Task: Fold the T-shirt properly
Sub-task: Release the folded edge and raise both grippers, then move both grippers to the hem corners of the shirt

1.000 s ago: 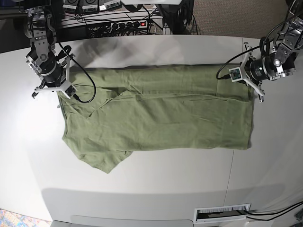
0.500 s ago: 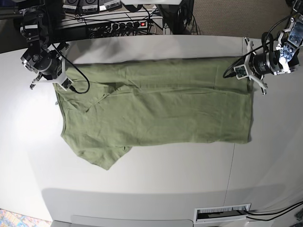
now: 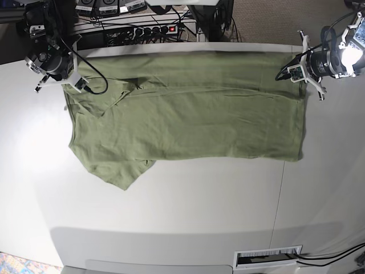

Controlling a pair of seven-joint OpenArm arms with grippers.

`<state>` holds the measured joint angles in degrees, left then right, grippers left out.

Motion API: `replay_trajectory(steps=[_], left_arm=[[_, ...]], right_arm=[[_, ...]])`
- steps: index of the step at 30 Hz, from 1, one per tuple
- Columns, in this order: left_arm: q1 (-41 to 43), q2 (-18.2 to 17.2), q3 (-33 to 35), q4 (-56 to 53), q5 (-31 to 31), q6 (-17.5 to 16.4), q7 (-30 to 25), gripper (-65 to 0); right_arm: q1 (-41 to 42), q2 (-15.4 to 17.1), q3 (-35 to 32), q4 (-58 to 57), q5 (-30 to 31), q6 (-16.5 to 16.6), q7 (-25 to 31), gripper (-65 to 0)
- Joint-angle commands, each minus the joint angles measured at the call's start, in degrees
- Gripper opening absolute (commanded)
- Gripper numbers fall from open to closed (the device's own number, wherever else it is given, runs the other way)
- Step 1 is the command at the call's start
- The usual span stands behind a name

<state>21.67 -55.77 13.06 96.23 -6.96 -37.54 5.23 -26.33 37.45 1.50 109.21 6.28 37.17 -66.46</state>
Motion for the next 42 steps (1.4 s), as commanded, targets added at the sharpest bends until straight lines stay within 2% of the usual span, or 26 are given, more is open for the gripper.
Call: replay_trajectory(steps=[1, 11, 14, 17, 21, 26, 28, 30, 33, 36, 37, 40, 42], left_arm=[[1.77, -1.33, 0.70, -0.48, 4.79, -2.46, 7.28, -65.0], [2.27, -5.27, 0.57, 5.03, 4.76, -2.46, 7.30, -65.0], [1.49, -6.23, 0.55, 5.97, 4.76, 0.46, 7.21, -65.0], [-0.83, -6.32, 0.42, 6.78, 4.61, 0.66, 7.21, -65.0], [-5.40, -6.32, -0.15, 8.11, -0.02, 0.70, 7.23, -65.0], [-10.80, -6.27, -3.19, 8.11, -10.75, 1.79, 7.87, -65.0], [-12.37, -5.95, -4.79, 7.48, -11.72, 4.59, 7.82, -65.0], [-14.80, -4.96, -5.11, 4.85, -11.78, 9.33, 6.86, -65.0], [-19.06, -1.86, -5.11, -3.19, -14.34, 9.05, 4.13, -57.1], [-23.47, 2.25, -5.11, -11.87, -17.49, 8.98, 3.74, -55.9], [-24.96, 3.43, -5.11, -14.32, -18.12, 8.33, 3.74, -55.9], [-29.29, 6.23, -5.11, -20.24, -18.43, 2.73, 3.80, -55.9], [-31.63, 7.78, -5.11, -23.32, -18.38, 1.64, 3.96, -55.9]], right_arm=[[-0.79, 0.66, 0.11, 0.76, 0.81, 0.76, -1.01, -65.0], [-1.16, 0.63, 3.48, 1.49, -0.28, 0.70, 1.36, -65.0], [-1.14, 0.63, 5.55, 2.01, -0.22, 0.66, 3.23, -65.0], [-1.14, 0.61, 7.37, 3.04, 0.70, 0.61, 5.44, -65.0], [-1.11, 0.61, 8.98, 3.52, 2.56, 0.57, 8.00, -65.0], [-1.11, 0.31, 9.38, 3.52, 2.75, 0.57, 8.52, -65.0], [-1.11, 0.31, 9.38, 3.52, 2.75, 0.55, 9.33, -65.0], [-1.11, 0.31, 9.40, 3.65, 2.78, 0.48, 10.16, -65.0], [-1.11, 0.26, 9.40, 4.44, 3.87, 0.37, 10.47, -65.0], [-0.85, 0.17, 9.40, 4.87, 5.35, 0.37, 10.36, -65.0], [-0.39, 0.15, 9.40, 4.87, 5.77, 0.37, 10.32, -65.0], [1.18, -0.17, 9.55, 4.87, 6.78, 0.42, 10.25, -65.0], [2.27, -1.14, 9.62, 4.87, 7.34, 0.42, 10.12, -65.0]])
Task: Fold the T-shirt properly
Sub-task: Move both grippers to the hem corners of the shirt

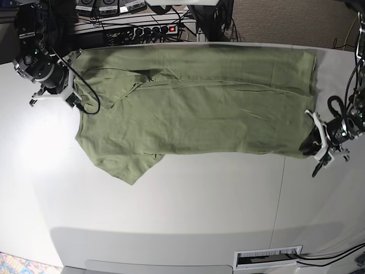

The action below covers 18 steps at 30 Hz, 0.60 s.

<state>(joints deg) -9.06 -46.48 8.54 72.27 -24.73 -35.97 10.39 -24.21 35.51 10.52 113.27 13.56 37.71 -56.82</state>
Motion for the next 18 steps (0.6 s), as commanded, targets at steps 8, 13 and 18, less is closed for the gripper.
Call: replay_trajectory(steps=[8, 13, 18], left_arm=[[-8.00, 2.54, -0.57, -9.01, 0.92, 0.09, -1.40, -47.7], [-10.67, 4.76, -0.57, -14.01, 0.96, 0.09, -1.40, -44.7], [-11.43, 6.47, -0.57, -17.46, 4.20, 0.13, -1.44, -43.7]], right_arm=[[0.55, -1.68, 2.47, 0.85, 1.75, -0.11, 0.44, -53.0], [0.57, -1.68, 5.86, 0.85, 6.43, -0.11, 0.44, -52.9], [0.55, -1.68, 9.75, 0.85, 9.42, -0.07, -0.17, -52.9]])
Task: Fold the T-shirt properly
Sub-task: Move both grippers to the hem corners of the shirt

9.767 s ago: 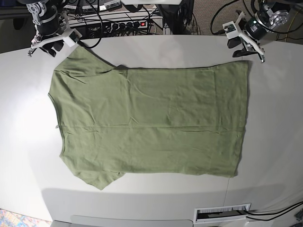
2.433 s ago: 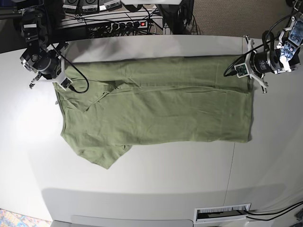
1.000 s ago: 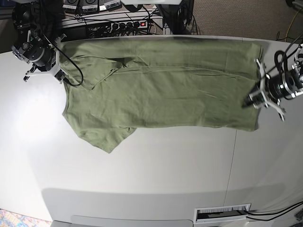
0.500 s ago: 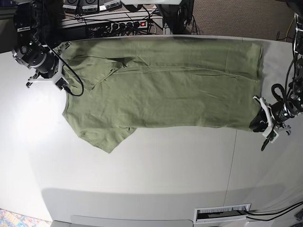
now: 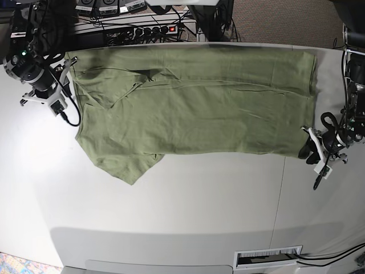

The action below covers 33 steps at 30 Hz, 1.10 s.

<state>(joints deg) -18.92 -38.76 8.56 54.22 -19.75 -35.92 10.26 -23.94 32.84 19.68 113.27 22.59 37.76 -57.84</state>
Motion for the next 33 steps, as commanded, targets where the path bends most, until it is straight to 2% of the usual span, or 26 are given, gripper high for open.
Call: replay_trajectory(steps=[1, 4, 8, 16, 18, 21, 27, 29, 33], left_arm=[[-1.57, -1.09, -0.59, 0.26, -0.81, 0.07, -1.36, -43.1], [-1.57, -0.85, -0.59, 0.02, -0.76, 0.09, -1.70, -43.0], [-1.57, -0.09, -0.59, -0.02, 2.21, 3.06, -1.81, -43.0], [-1.53, 2.32, -0.59, -0.02, 2.64, 2.89, -1.68, -43.1], [-1.55, 2.62, -0.59, -0.02, 2.62, 2.75, -1.70, -47.0], [-1.66, 2.54, -0.59, 0.00, 2.60, 0.76, -1.70, -63.7], [-2.05, 1.92, -0.61, 0.07, 0.96, -3.85, -1.68, -65.0], [-2.05, 1.42, -0.61, 0.52, -0.44, -4.08, -1.57, -65.0], [-2.05, 0.76, -0.61, 2.27, -5.22, -4.08, 4.61, -65.0]], right_arm=[[0.28, 0.98, 1.22, 0.85, 1.05, -0.09, 0.81, -52.9], [0.28, 0.98, 2.25, 0.85, 2.23, -0.07, 0.68, -52.9], [0.28, 0.98, 2.29, 1.09, 2.51, -0.07, 0.66, -52.9], [0.31, 0.98, 2.29, 1.16, 2.49, -0.07, 0.81, -52.9], [0.33, 0.98, 2.29, 1.16, 2.47, -0.07, 1.25, -52.9], [1.11, 0.98, 2.29, 1.16, 2.43, -0.07, 2.19, -52.9], [6.88, 0.76, 2.29, 1.14, 0.37, -0.07, 3.78, -52.9], [9.03, -0.39, 2.29, 0.87, -2.23, -0.07, 4.96, -52.9], [12.96, -3.65, 2.23, -2.01, -2.73, -0.04, 7.17, -52.9]])
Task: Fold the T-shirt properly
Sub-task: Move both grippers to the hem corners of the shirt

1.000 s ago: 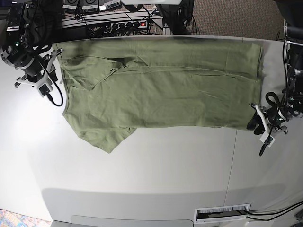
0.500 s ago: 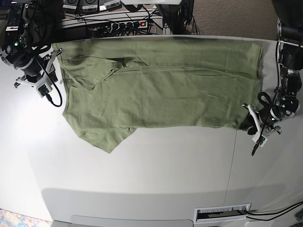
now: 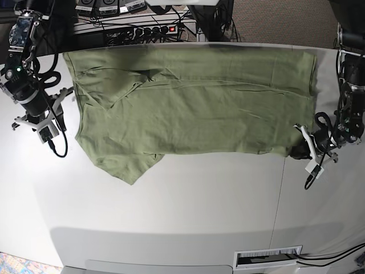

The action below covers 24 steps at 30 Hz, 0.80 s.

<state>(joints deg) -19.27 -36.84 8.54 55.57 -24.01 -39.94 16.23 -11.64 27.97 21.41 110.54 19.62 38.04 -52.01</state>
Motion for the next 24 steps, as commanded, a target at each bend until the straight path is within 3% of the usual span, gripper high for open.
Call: replay_trajectory(steps=[1, 5, 13, 17, 24], left_arm=[[-1.70, -1.33, -0.59, 1.60, -1.75, -0.06, 0.07, -65.0], [-1.68, -2.78, -0.59, 4.98, -4.50, -0.06, 3.21, -65.0], [-1.53, -6.12, -0.59, 13.44, -13.88, -0.06, 13.14, -65.0], [-1.53, -6.40, -0.59, 14.64, -14.62, -0.06, 14.78, -65.0], [-1.31, -7.08, -0.59, 14.69, -14.62, -0.06, 18.73, -65.0]], right_arm=[[1.79, 0.44, 0.44, -0.37, 0.26, -0.33, 1.62, -52.2], [6.40, -1.66, 0.28, -4.81, 0.28, -0.22, 2.51, -41.2], [13.51, -1.77, 0.28, -12.85, 0.48, -0.20, 4.90, -41.0], [17.35, -1.73, -0.22, -17.77, 0.48, -0.13, 6.47, -41.0], [25.22, -1.75, -9.53, -27.12, -0.85, -0.11, 8.48, -40.9]])
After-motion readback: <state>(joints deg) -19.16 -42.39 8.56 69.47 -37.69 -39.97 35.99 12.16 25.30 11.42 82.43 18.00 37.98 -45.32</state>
